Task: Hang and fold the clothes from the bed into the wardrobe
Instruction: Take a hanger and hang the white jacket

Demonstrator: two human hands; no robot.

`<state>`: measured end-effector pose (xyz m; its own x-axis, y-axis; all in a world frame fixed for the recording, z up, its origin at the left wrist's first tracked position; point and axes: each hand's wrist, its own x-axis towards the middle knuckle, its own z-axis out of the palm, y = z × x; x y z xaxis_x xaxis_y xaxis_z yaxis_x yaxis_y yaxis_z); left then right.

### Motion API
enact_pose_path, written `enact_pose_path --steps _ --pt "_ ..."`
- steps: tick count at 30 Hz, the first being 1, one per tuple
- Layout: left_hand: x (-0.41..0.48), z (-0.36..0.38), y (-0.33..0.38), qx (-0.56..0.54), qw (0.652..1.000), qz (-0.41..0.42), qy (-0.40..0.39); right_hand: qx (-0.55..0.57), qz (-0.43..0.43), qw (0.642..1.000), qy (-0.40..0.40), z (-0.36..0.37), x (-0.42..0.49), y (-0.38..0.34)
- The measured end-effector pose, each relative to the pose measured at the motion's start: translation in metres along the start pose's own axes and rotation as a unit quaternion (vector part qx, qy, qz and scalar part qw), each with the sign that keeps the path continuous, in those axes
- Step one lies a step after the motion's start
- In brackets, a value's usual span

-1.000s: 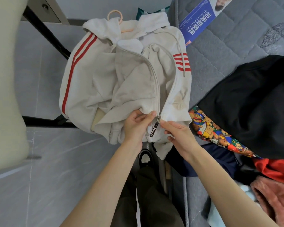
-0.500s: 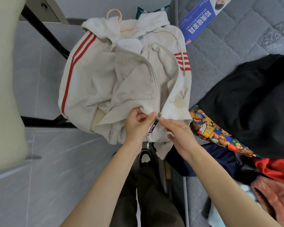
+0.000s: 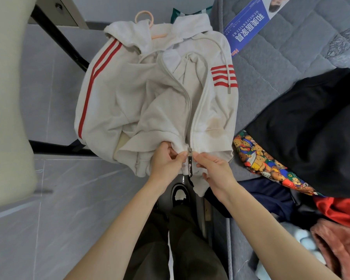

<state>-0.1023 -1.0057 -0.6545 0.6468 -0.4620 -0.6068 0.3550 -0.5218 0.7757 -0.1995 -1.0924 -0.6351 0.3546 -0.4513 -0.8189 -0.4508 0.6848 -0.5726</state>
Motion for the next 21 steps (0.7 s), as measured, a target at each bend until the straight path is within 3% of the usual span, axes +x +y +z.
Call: enact_pose_path --steps 5,12,18,21 --pt "-0.001 -0.001 0.001 -0.075 0.996 -0.045 -0.003 -0.012 0.002 1.000 0.014 0.001 0.000 0.003" --pt "0.010 -0.006 0.009 -0.173 0.963 -0.171 -0.118 -0.063 -0.076 0.995 0.008 -0.009 0.003 0.002" --pt "0.011 -0.005 0.006 -0.079 0.985 -0.108 -0.113 -0.057 -0.093 0.994 0.006 -0.010 0.005 0.003" --pt "0.009 -0.006 0.007 0.075 0.992 -0.022 -0.095 -0.011 -0.081 0.997 0.005 -0.005 0.002 0.009"
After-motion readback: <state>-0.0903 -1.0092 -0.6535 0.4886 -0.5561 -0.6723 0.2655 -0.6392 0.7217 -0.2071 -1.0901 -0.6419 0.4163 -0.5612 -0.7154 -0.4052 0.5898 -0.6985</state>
